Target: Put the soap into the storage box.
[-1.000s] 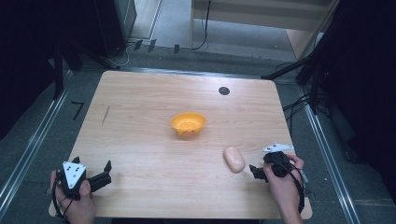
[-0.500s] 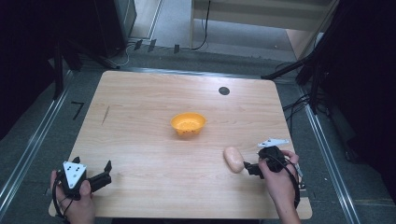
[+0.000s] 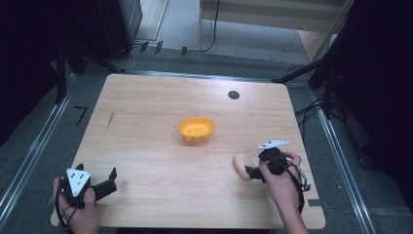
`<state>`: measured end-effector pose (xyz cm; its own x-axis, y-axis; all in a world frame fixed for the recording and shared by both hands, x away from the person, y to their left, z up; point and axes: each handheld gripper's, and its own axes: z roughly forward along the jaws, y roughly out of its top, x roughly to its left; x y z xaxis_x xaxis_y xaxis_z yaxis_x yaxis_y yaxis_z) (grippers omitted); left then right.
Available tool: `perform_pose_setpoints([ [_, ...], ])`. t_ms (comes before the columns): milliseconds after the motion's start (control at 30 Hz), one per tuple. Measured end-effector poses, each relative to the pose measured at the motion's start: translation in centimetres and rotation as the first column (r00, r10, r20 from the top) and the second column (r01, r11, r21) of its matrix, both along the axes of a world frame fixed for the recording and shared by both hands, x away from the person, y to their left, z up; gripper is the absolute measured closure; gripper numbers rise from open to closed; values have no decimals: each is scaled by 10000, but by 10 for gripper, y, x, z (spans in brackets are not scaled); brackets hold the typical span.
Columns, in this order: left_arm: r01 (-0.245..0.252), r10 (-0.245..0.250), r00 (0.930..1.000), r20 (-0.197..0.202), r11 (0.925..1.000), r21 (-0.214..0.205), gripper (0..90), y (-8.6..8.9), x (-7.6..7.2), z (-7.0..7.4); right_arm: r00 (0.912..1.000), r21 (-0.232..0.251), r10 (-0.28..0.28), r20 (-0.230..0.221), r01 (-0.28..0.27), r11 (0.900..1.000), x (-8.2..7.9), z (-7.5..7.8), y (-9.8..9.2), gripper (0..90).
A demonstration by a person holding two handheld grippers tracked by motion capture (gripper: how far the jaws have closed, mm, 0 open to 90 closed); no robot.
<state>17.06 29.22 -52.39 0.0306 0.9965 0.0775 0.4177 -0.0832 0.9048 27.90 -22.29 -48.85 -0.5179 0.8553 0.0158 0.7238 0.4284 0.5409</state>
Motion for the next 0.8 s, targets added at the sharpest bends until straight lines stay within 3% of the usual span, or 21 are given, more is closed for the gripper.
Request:
perform_pose_setpoints([
  [467, -34, 34, 10000, 12, 10000, 70, 0, -1, 0, 0, 9991, 6, 39, -432, -38, 10000, 7, -7, 22, 137],
  [800, 11, -11, 10000, 25, 9999, 117, 0, -2, 0, 0, 9956, -171, -10, -938, -6, 9999, 12, -15, 34, 201],
])
